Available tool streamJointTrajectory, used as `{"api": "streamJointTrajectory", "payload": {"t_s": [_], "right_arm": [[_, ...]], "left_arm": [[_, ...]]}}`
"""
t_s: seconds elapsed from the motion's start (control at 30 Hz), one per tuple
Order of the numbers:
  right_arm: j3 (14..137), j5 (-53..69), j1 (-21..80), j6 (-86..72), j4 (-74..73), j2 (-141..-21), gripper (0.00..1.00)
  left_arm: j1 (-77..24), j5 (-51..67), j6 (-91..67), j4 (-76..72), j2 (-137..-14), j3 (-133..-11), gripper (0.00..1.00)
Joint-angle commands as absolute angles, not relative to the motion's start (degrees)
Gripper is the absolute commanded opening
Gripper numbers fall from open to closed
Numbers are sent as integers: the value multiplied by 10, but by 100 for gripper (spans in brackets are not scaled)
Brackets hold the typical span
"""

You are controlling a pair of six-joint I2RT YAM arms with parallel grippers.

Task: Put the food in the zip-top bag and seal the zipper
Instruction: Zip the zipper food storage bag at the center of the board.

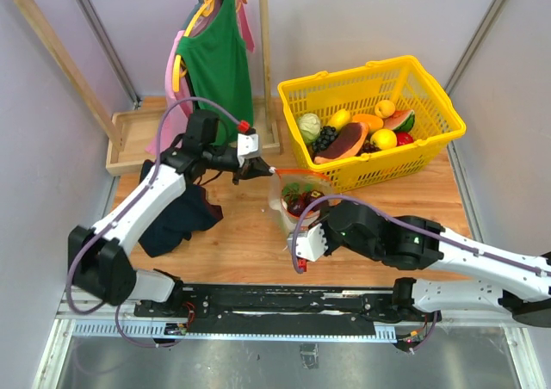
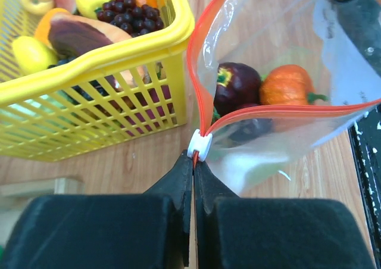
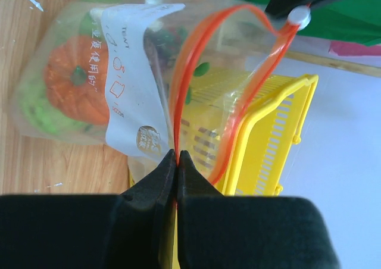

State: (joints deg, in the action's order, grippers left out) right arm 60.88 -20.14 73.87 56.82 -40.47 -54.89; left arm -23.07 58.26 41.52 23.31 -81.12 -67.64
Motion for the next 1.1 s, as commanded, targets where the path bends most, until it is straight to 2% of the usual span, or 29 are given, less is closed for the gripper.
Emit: {"api": "streamJointTrajectory", "payload": {"t_s": [0.0,0.37,0.7,0.87,0.97,1.07], "right_arm": [[592,-231,738,584,-370,-524,1],[543,-205,700,505,-359,-513,4],[550,-207,668,455,-369,-506,6],[616,-158,668,448,-394,-525,24],[659,-69,668,435,-401,-538,49],[675,-3,668,423,-355,-542,66]], "left_arm": [[-234,520,343,156,-720,-622,0],[-235,436,288,164,-579,-500,0],[-234,364,222,102,-475,-422,0],[-235,371,203,81,-459,-413,0],[-234,380,195,72,-444,-405,0],[-235,370,194,66,-428,-397,1]]}}
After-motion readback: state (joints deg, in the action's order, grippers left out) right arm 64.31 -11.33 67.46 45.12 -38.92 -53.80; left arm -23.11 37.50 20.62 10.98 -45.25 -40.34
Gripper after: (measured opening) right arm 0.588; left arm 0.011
